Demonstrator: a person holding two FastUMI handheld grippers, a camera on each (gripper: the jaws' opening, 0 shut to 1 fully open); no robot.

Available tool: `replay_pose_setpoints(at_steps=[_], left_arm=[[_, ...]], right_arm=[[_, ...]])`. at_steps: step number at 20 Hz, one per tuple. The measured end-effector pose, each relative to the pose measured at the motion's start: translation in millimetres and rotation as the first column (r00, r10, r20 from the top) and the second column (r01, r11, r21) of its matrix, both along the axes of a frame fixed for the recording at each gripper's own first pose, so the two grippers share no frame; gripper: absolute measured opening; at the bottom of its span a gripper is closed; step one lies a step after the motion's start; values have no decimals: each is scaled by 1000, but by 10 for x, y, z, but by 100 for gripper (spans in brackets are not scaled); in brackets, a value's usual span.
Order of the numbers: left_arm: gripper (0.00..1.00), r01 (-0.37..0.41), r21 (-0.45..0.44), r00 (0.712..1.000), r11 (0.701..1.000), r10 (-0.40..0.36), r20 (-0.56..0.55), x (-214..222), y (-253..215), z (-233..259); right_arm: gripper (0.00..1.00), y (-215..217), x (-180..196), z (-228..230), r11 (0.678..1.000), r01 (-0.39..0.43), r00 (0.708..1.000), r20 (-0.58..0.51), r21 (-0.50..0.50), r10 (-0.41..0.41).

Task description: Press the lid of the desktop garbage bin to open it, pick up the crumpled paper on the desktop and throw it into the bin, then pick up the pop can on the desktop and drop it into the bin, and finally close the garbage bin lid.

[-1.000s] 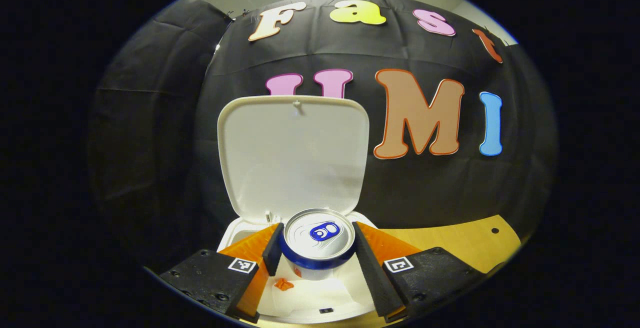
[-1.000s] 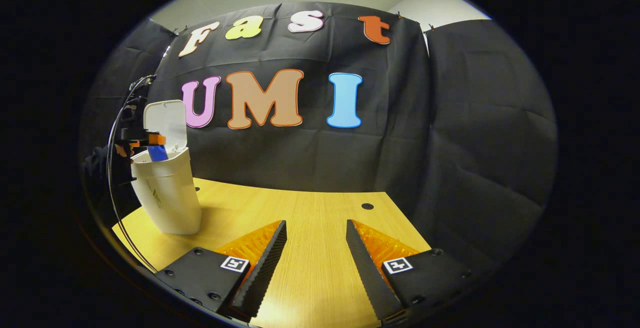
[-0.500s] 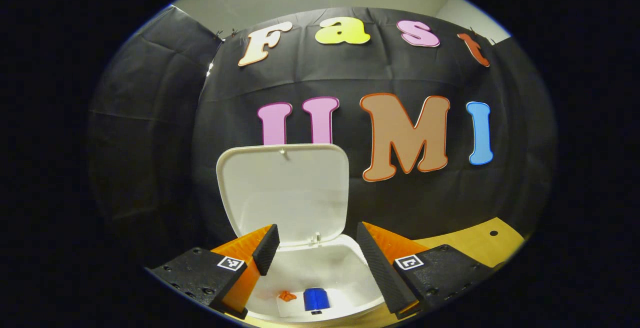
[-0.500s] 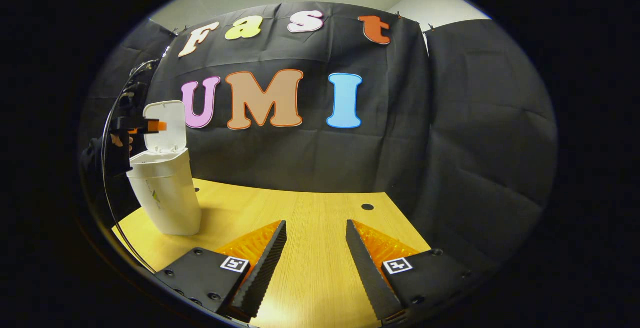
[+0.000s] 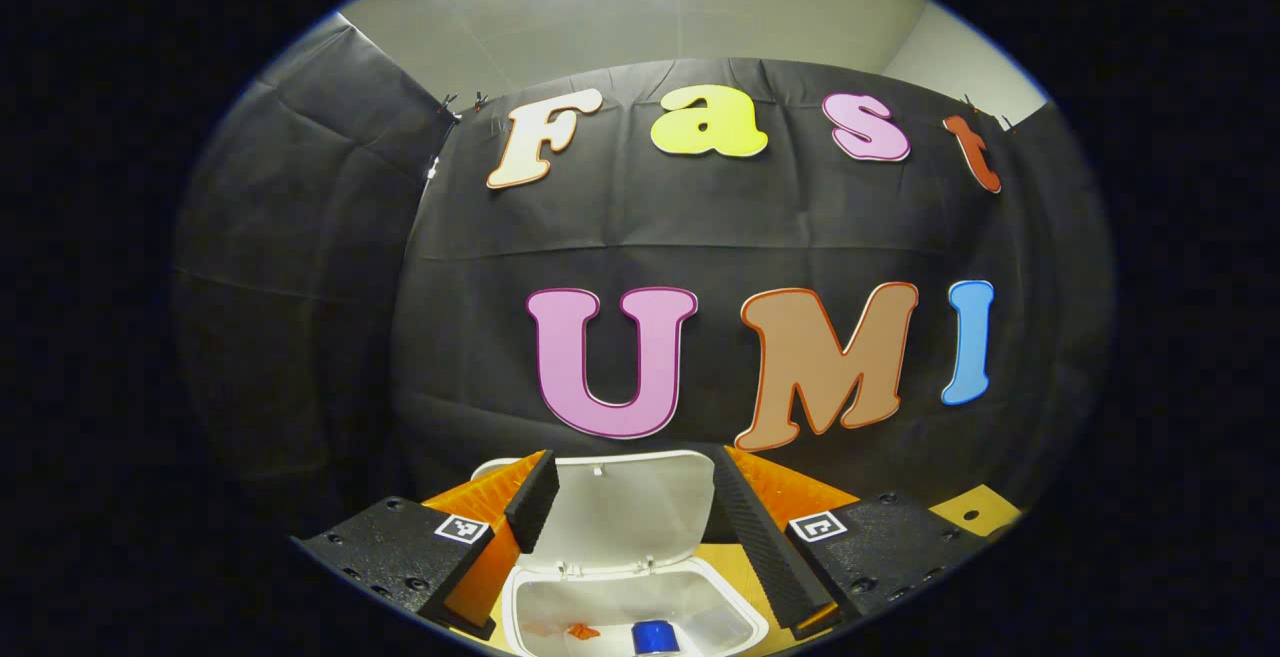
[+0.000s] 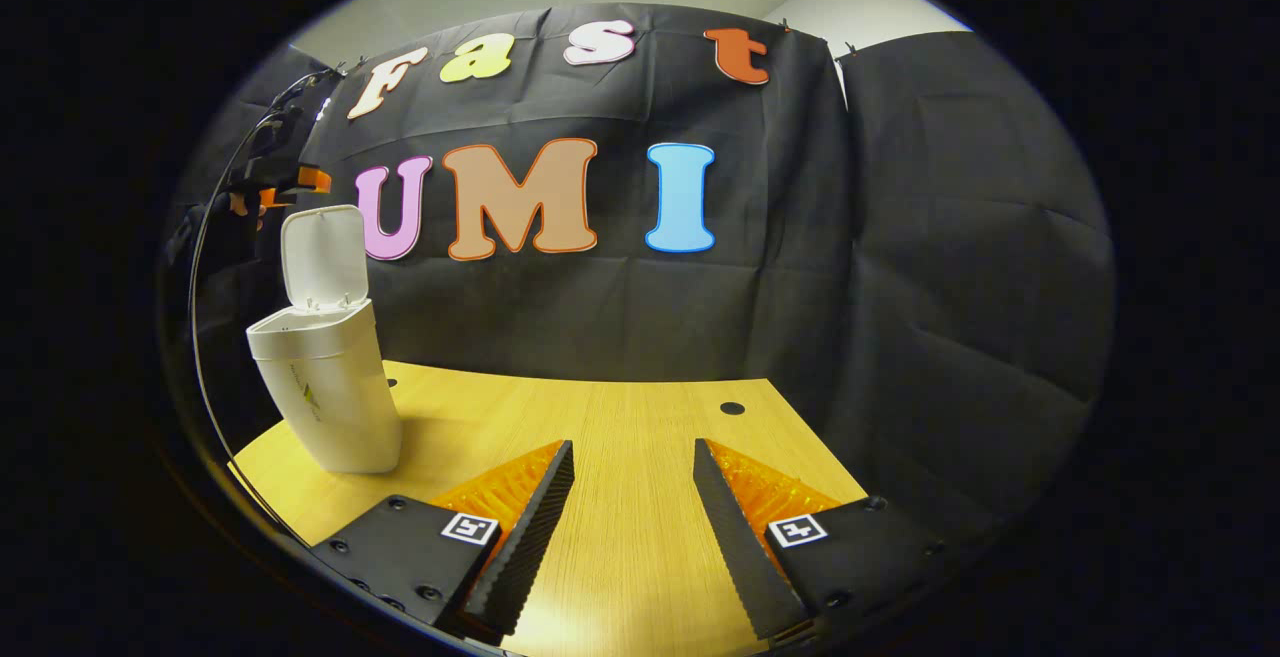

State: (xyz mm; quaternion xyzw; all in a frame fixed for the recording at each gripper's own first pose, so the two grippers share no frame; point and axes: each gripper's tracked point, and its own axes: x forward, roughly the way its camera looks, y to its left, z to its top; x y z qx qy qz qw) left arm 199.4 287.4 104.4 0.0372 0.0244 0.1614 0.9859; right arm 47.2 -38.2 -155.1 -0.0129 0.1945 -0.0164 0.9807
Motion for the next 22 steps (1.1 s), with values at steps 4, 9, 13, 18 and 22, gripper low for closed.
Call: replay_pose_setpoints(at_steps=[4, 9, 13, 18, 22], left_arm=[[93, -36, -23, 999, 999, 36, -13, 294, 301, 84], [93, -83, -100, 990, 992, 71, -119, 536, 560, -303], [91, -94, -86, 985, 992, 80, -154, 507, 566, -416], [93, -66, -63, 986, 996, 55, -160, 159, 323, -468], [93, -43, -59, 985, 997, 32, -171, -127, 106, -591]], right_arm=[[87, -8, -58, 10, 1000, 11, 1000, -5, 15, -11], [84, -94, -58, 147, 999, 41, 999, 33, 22, -42], [84, -137, -47, 182, 998, 56, 998, 39, 22, -57], [84, -113, 54, 244, 998, 37, 998, 54, 41, -39], [87, -80, 157, 323, 999, 0, 997, 75, 39, -3]])
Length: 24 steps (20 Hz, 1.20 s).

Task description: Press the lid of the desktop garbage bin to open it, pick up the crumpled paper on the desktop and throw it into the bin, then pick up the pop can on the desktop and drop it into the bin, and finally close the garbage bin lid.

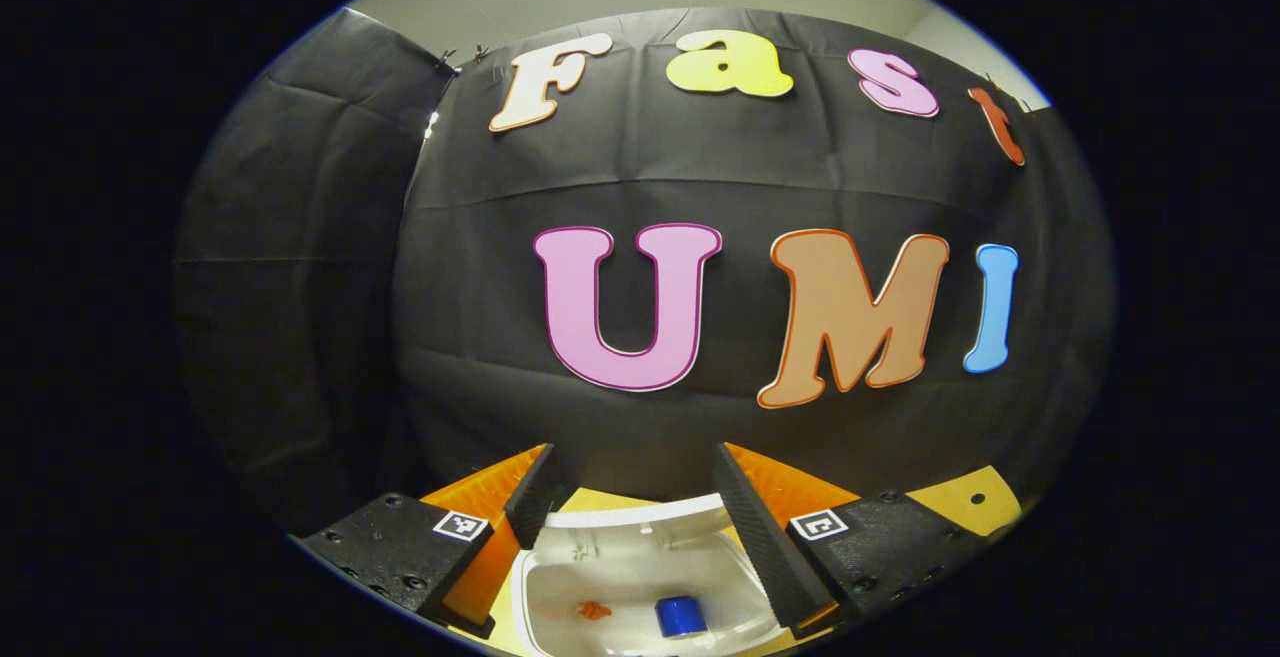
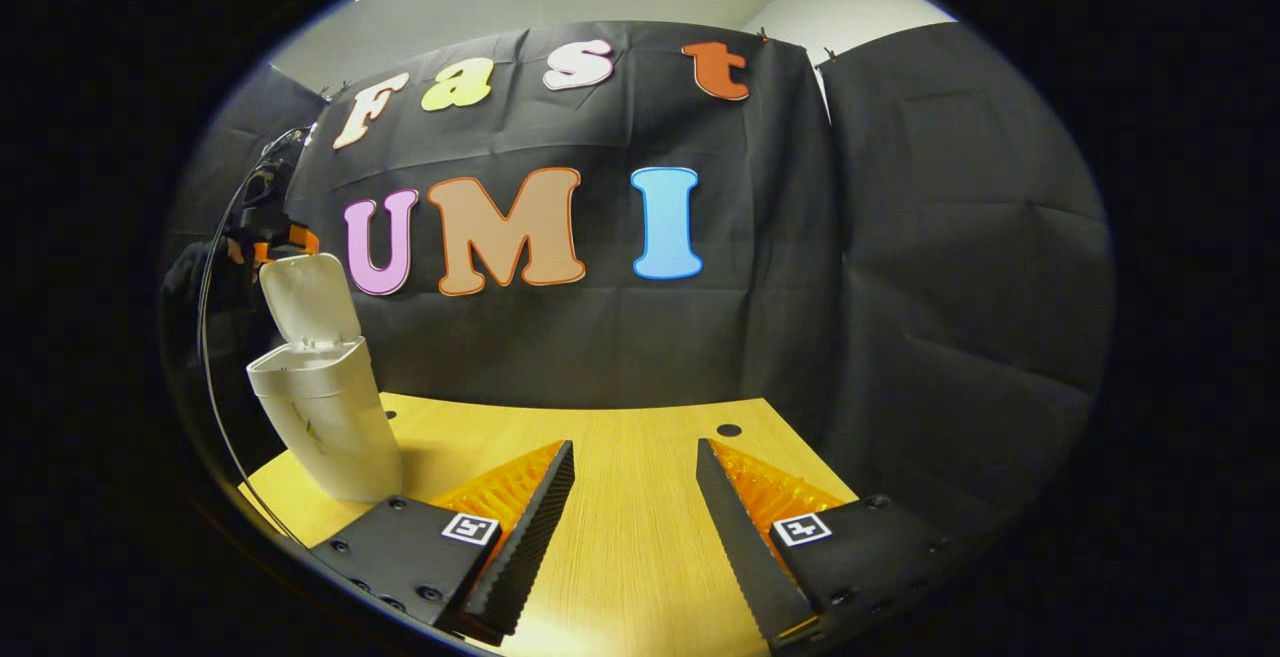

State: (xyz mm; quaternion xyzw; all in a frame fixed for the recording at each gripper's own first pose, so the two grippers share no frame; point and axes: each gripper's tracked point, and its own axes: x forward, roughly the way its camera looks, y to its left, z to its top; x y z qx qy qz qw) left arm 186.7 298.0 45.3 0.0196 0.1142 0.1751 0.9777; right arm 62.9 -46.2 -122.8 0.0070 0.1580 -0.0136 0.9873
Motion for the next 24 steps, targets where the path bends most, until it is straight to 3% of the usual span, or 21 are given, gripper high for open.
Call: replay_pose_setpoints(at_steps=[9, 13, 20, 22, 24], left_arm=[[94, -2, -43, 998, 999, -1, -70, -527, -325, -522], [94, -9, -61, 993, 998, 1, -119, -690, -407, -835], [94, 1, -52, 977, 999, -12, -212, -825, -444, -1247], [94, -13, -87, 960, 996, -12, -280, -898, -462, -1428], [97, -3, -65, 971, 998, -12, -238, -864, -458, -1380]], right_arm=[[84, 48, -18, -62, 998, -56, 998, -19, 10, 56], [87, 37, -23, -100, 998, -66, 997, -28, 5, 66], [84, -8, -49, -226, 998, -68, 996, -56, 5, 68], [84, -23, -53, -247, 998, -69, 995, -64, 6, 70], [84, -46, -44, -280, 998, -70, 995, -74, -5, 69]])
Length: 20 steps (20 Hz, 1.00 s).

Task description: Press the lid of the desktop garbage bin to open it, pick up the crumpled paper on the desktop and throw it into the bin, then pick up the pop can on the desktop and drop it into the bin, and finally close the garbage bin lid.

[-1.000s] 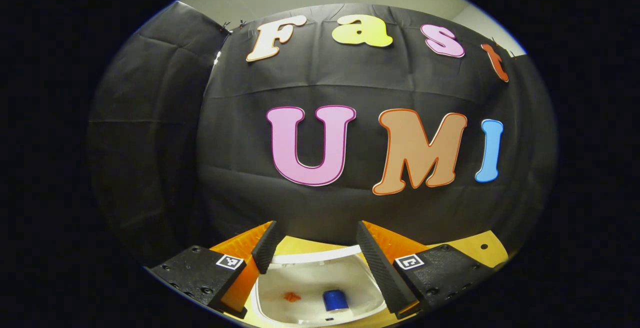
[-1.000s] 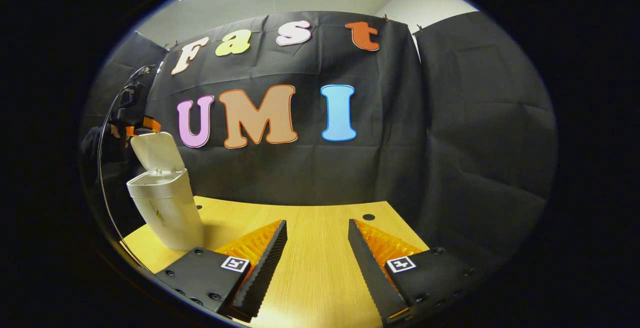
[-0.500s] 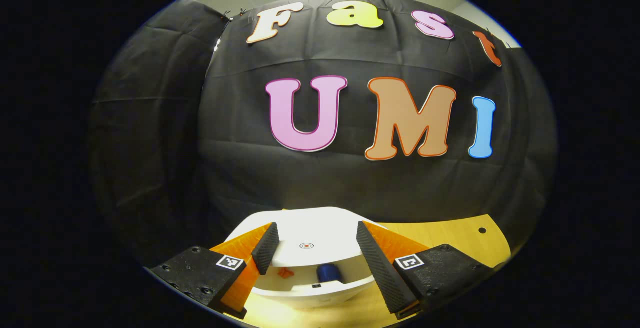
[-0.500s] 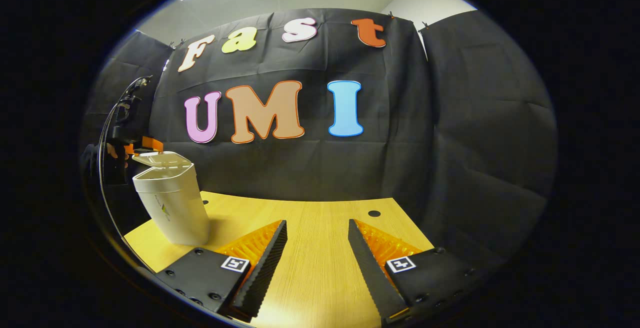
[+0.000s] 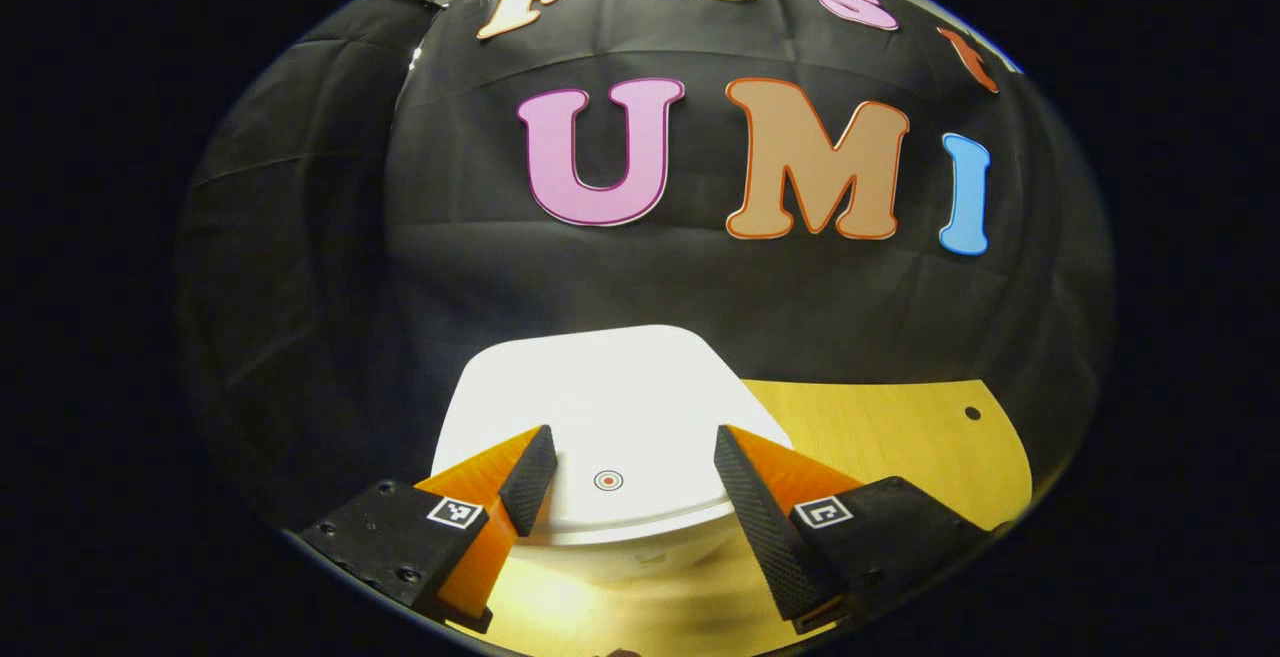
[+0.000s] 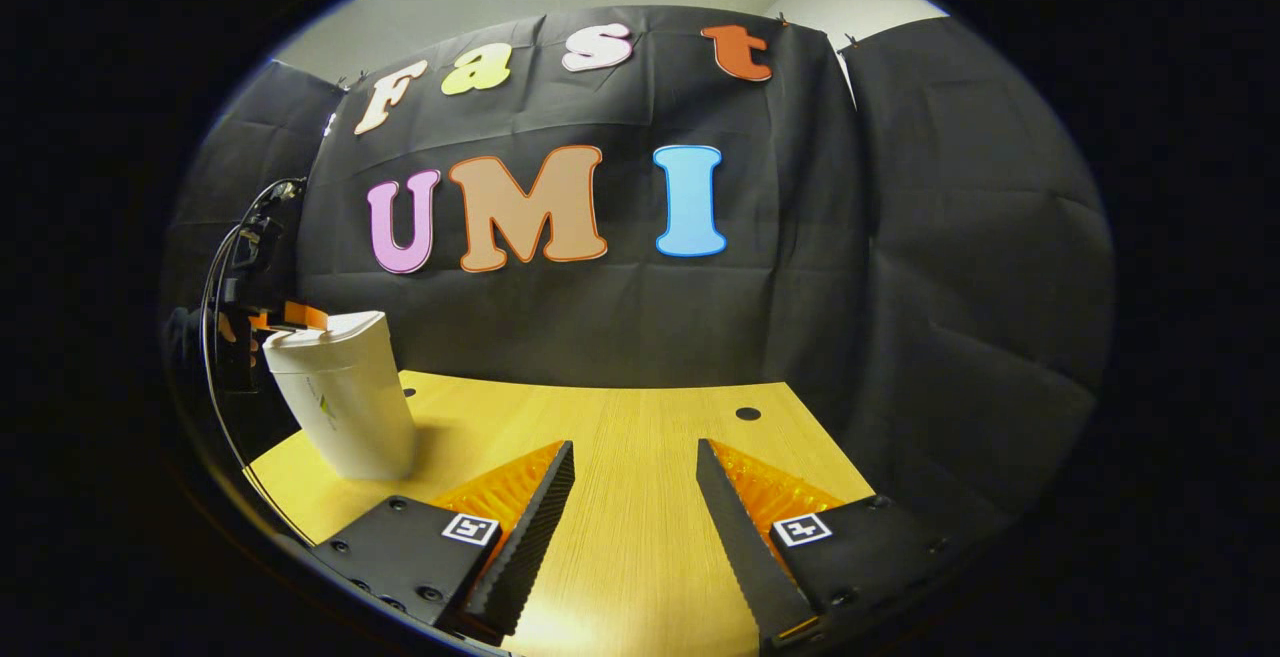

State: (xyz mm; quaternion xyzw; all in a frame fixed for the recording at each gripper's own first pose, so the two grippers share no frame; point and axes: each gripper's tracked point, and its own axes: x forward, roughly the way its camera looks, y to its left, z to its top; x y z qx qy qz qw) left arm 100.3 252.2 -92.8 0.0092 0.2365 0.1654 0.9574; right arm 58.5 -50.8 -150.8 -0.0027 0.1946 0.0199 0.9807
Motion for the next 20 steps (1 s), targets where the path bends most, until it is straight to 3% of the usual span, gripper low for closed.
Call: replay_pose_setpoints(at_steps=[6, 10, 12, 15, 17, 20], left_arm=[[96, 8, 14, 999, 1000, -8, 42, 51, -1, -20], [94, 26, -37, 986, 999, -20, 165, 94, -207, 250], [93, 72, -4, 963, 997, -69, 261, 108, -436, 567], [93, 155, 116, 912, 981, -187, 366, -14, -850, 1012], [92, 178, 171, 884, 969, -234, 405, -155, -1135, 1168], [92, 223, 186, 855, 957, -284, 434, -299, -1551, 1255]], right_arm=[[84, 9, 0, -86, 1000, -5, 1000, -28, -7, 5], [84, 19, 66, 164, 1000, -5, 1000, 19, 7, 5], [85, 19, 135, 388, 1000, -1, 998, 71, 10, 1], [85, 38, 196, 746, 1000, 5, 987, 158, 23, -9], [85, 42, 195, 956, 999, 9, 977, 212, 38, -17], [88, 45, 186, 1178, 998, 15, 963, 267, 56, -30]])
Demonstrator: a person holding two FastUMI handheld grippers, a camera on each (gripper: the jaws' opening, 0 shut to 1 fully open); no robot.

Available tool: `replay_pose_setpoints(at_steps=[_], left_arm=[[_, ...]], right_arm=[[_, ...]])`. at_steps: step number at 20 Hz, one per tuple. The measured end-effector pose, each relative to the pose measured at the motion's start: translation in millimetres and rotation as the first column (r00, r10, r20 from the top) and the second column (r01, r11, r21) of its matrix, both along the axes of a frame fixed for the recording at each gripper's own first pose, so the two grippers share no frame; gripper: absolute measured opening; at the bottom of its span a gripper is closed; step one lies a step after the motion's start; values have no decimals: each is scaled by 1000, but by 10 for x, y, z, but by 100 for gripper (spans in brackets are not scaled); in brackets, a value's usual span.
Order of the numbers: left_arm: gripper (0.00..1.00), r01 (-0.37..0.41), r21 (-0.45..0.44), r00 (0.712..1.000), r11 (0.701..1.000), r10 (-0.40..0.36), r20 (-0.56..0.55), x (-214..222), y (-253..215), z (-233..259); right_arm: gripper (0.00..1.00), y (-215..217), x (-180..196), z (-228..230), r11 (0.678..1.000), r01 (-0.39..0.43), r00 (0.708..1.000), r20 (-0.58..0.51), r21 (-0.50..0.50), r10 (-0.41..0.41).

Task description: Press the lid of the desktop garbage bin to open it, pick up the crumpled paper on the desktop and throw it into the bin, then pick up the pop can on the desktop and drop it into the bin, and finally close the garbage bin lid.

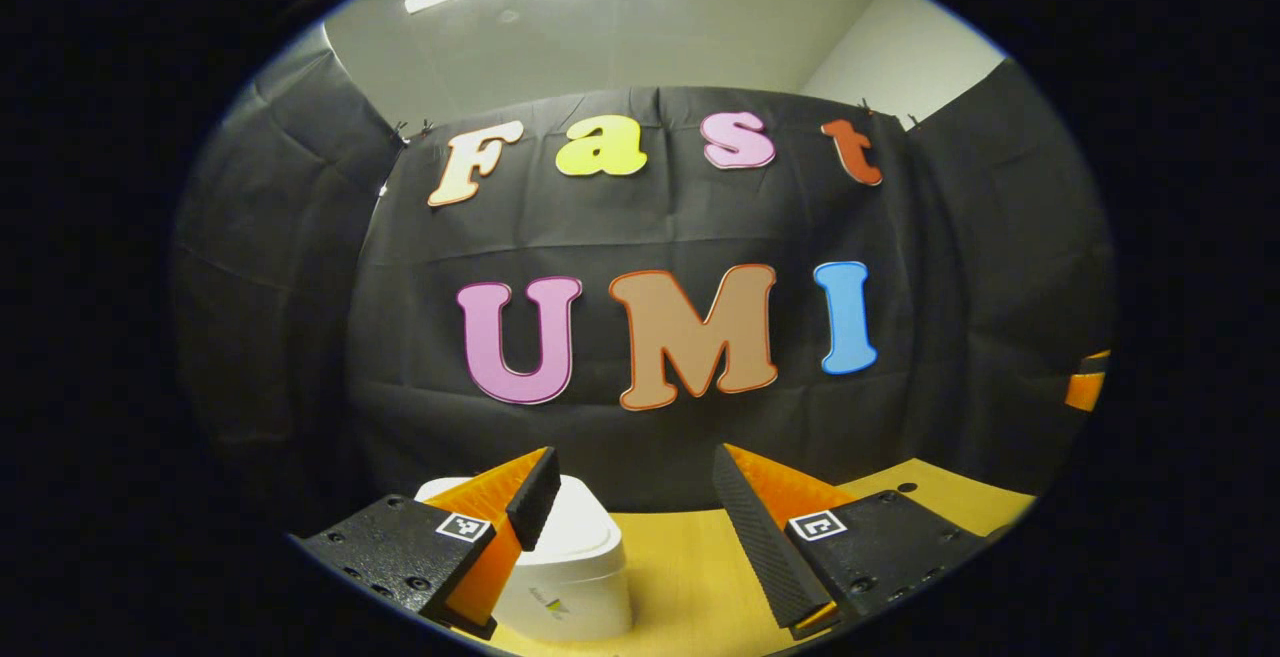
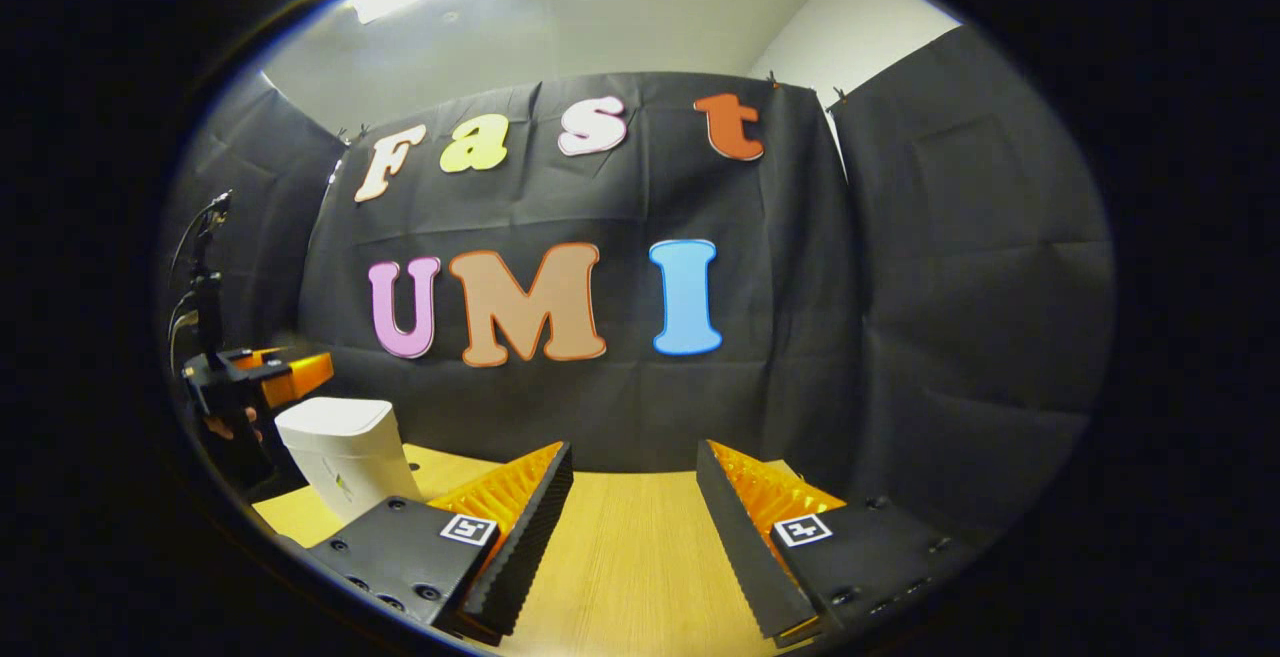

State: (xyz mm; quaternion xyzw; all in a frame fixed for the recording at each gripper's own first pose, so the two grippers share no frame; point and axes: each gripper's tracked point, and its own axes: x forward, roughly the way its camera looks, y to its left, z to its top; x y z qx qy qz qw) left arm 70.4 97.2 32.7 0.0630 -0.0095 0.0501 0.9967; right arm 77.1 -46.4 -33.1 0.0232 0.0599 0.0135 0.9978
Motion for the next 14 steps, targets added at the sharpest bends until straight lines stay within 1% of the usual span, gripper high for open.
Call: replay_pose_setpoints(at_steps=[1, 4, 5, 6, 7, 8, 9, 10, 11, 13, 14], left_arm=[[92, 16, -3, 1000, 1000, -16, 1, -29, -122, -17], [93, 76, -25, 997, 997, -77, -13, -157, -454, -146], [94, 84, -32, 996, 996, -85, -16, -209, -537, -182], [94, 92, -40, 995, 995, -93, -23, -252, -613, -237], [99, 97, -57, 995, 994, -99, -33, -319, -676, -306], [94, 102, -77, 994, 992, -105, -40, -363, -741, -353], [94, 106, -95, 993, 990, -111, -47, -393, -810, -405], [94, 114, -107, 991, 988, -120, -54, -420, -878, -424], [94, 117, -114, 990, 987, -124, -61, -452, -925, -448], [94, 127, -118, 988, 985, -136, -71, -474, -1013, -461], [99, 132, -118, 987, 984, -141, -72, -474, -1044, -451]], right_arm=[[85, 1, -23, 47, 1000, 0, 1000, 11, 6, 0], [85, -39, -83, 100, 1000, 13, 999, 31, 14, -14], [89, -54, -115, 122, 1000, 22, 999, 37, 17, -22], [86, -75, -146, 139, 999, 33, 998, 44, 20, -34], [87, -87, -182, 153, 999, 43, 998, 53, 25, -44], [87, -102, -224, 163, 998, 53, 997, 62, 28, -55], [87, -113, -259, 173, 998, 61, 995, 71, 31, -63], [88, -122, -286, 172, 997, 68, 995, 76, 34, -71], [96, -140, -311, 166, 996, 79, 994, 80, 37, -81], [98, -165, -356, 190, 995, 85, 992, 89, 47, -89], [98, -177, -374, 205, 995, 86, 992, 93, 52, -91]])
